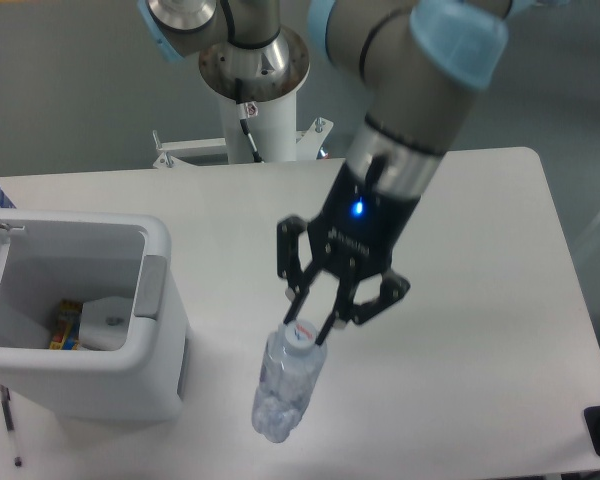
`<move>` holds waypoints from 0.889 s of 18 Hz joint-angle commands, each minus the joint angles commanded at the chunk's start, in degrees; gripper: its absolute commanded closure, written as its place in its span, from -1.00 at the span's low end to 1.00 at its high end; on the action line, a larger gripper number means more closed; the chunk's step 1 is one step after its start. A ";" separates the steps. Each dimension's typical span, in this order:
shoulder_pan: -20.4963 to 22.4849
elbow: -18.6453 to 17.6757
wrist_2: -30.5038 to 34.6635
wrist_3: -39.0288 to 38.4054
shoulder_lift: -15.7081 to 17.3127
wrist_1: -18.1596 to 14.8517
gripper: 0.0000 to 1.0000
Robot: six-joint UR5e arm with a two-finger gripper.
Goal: Place the trash in the trash can
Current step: 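Lift the bottle and carry it over the white bin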
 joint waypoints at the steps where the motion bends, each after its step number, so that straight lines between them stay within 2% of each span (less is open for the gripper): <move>1: 0.00 0.00 -1.05 0.00 0.96 0.00 1.00; 4: 0.00 0.00 -5.18 -2.36 3.34 0.00 1.00; 10: -0.79 -0.26 -9.06 -4.65 7.30 -0.09 1.00; 16: -4.21 -0.17 -10.82 -6.50 10.20 -0.09 1.00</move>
